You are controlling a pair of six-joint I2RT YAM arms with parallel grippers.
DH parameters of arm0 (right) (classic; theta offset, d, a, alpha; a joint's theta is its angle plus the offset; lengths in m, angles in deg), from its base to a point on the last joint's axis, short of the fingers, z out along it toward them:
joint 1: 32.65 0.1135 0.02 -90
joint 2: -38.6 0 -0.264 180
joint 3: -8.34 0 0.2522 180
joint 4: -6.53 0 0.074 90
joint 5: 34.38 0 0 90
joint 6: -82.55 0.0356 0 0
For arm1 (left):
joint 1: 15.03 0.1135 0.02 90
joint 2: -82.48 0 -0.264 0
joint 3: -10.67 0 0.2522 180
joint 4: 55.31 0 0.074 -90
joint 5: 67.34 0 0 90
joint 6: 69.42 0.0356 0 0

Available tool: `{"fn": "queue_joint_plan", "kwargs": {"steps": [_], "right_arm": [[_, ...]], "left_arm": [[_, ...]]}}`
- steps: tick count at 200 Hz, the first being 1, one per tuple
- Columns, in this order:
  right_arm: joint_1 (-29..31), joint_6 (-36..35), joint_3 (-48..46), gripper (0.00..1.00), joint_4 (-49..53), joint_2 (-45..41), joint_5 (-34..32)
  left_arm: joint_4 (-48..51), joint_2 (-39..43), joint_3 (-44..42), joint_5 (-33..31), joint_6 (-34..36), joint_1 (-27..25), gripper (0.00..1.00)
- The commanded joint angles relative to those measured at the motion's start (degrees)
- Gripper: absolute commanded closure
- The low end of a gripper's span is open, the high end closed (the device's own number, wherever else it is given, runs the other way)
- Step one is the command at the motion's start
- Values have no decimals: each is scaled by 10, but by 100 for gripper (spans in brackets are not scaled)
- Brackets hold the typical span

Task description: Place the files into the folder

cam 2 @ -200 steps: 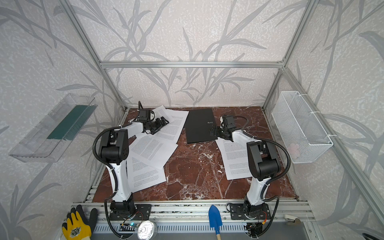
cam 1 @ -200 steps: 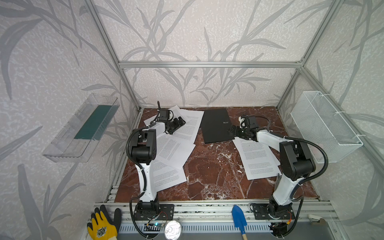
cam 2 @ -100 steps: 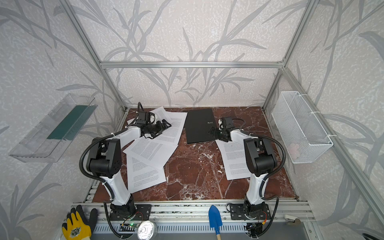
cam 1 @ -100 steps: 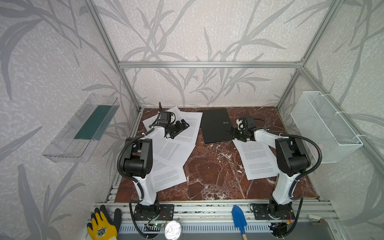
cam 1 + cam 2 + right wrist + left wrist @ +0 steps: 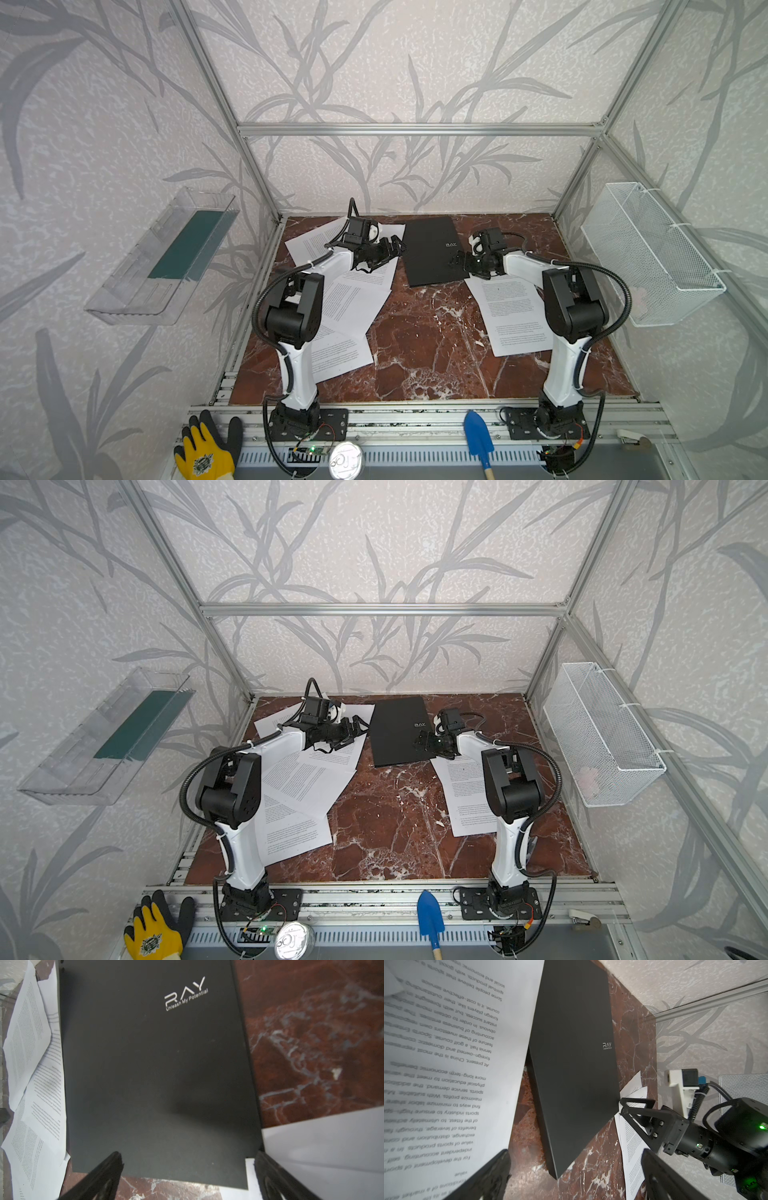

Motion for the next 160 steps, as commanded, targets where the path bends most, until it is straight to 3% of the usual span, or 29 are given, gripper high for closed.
{"fn": "queue_joint_plan", "kwargs": {"steps": [1, 33, 53, 89, 107, 160], "right_arm": [[8, -32, 31, 0, 55, 25, -26], [15, -61, 79, 0, 105, 45, -71], [5, -42, 99, 0, 144, 64, -104], [-7, -21, 64, 0, 104, 50, -81], [-7, -21, 58, 0, 93, 41, -58], [-26, 10, 30, 1, 46, 34, 21]], "left_arm": [[8, -29, 35, 35, -10, -2, 2], [11, -64, 58, 44, -12, -2, 3], [8, -71, 59, 43, -13, -2, 3], [-5, -59, 43, 51, -19, -1, 4], [-57, -16, -11, 52, -48, -2, 6], [-320, 124, -248, -22, -226, -53, 6]]}}
